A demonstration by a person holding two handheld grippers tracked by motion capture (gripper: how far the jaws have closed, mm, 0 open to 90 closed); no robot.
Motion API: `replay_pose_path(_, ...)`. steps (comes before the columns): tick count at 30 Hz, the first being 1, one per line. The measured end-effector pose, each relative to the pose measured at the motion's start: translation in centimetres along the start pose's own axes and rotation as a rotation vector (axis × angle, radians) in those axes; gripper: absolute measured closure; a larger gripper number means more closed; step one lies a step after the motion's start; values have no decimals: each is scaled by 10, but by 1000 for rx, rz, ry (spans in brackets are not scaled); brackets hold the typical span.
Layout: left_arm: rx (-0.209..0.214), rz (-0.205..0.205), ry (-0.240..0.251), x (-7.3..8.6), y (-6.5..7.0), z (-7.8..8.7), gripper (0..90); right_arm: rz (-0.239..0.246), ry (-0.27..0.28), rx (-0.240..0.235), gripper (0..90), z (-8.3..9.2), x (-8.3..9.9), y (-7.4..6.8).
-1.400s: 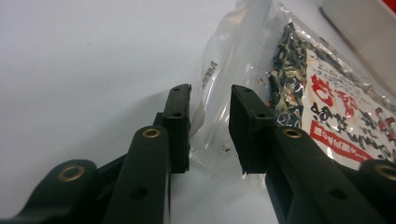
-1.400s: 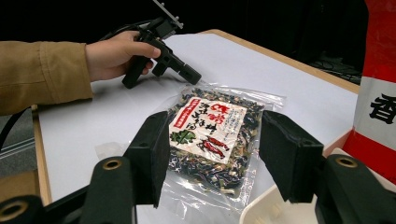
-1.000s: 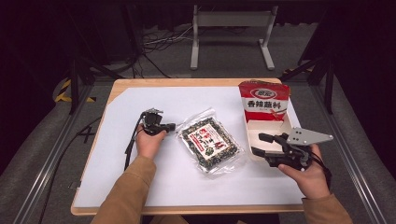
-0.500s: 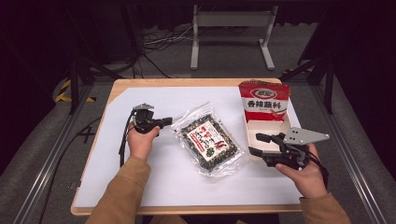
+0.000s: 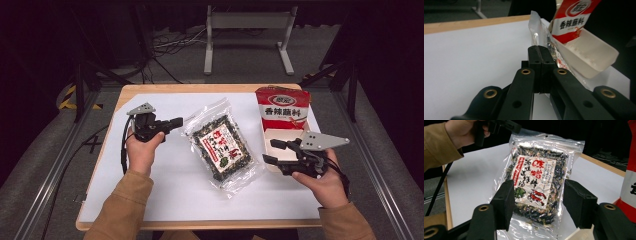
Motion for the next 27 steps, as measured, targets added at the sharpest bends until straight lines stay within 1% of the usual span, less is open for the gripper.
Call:
replay_pose_path(1,3,-20,3,-4,8,2,900,3,-6,-8,430,-2,-3,-1)
replay_pose_path(3,11,-37,5,-7,14,3,900,4,-16,-13,430,-3,-5,-2)
replay_pose_path(4,14,-51,7,-9,18,4,900,7,-15,-8,430,-4,-6,-2)
replay_pose_path(5,17,-58,8,-10,21,4,900,10,-11,6,445,-5,-8,-1)
replay_pose_path(6,23,-67,10,-12,26,5,900,10,-13,9,462,-6,-9,0)
replay_pose_path(8,37,-78,16,-14,33,5,900,3,-21,2,465,-7,-13,1)
replay_pose_path(9,37,-78,16,-14,33,5,900,6,-28,5,468,-8,-14,2)
replay_pose_path(10,43,-91,18,-16,38,6,900,6,-28,5,468,-8,-14,2)
replay_pose_path(11,48,-101,16,-18,43,6,900,19,-36,6,467,-9,-16,4)
replay_pose_path(12,55,-110,19,-19,48,6,900,39,-42,25,466,-12,-20,8)
replay_pose_path(13,63,-130,22,-22,57,7,900,43,-43,30,466,-12,-21,10)
replay_pose_path(14,63,-130,22,-22,57,7,900,43,-43,30,466,-12,-21,10)
replay_pose_path(15,70,-159,21,-24,67,7,900,52,-32,44,465,-16,-25,15)
replay_pose_path(17,78,-194,20,-27,79,7,900,58,-13,51,459,-20,-29,18)
replay_pose_path(18,78,-194,20,-27,79,7,900,58,-13,51,459,-20,-29,18)
replay_pose_path(19,84,-204,19,-27,84,7,900,35,-21,47,440,-22,-30,19)
replay_pose_path(20,87,-219,18,-28,88,7,900,18,-42,44,435,-24,-30,21)
replay_pose_path(21,100,-233,17,-29,96,6,900,31,-42,37,413,-28,-32,23)
replay_pose_path(22,100,-233,17,-29,96,6,900,31,-42,37,413,-28,-32,23)
replay_pose_path(23,108,-238,18,-30,101,6,900,28,-43,21,381,-33,-33,25)
replay_pose_path(25,119,-261,16,-31,109,5,900,31,-46,19,368,-34,-34,26)
replay_pose_path(26,109,-276,11,-31,113,5,900,40,-49,20,352,-36,-34,27)
replay_pose_path(27,109,-287,6,-31,116,5,900,39,-46,19,329,-38,-35,28)
Point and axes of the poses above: each handheld gripper's, and its own axes: z roughly backward along the jaws, x roughly out of its underside, y roughly to its right, the point moved 8 cm from there along -z, roughly forward along the jaws, and after that the axes turned 13 degrees about x, right-handed, at the moved point
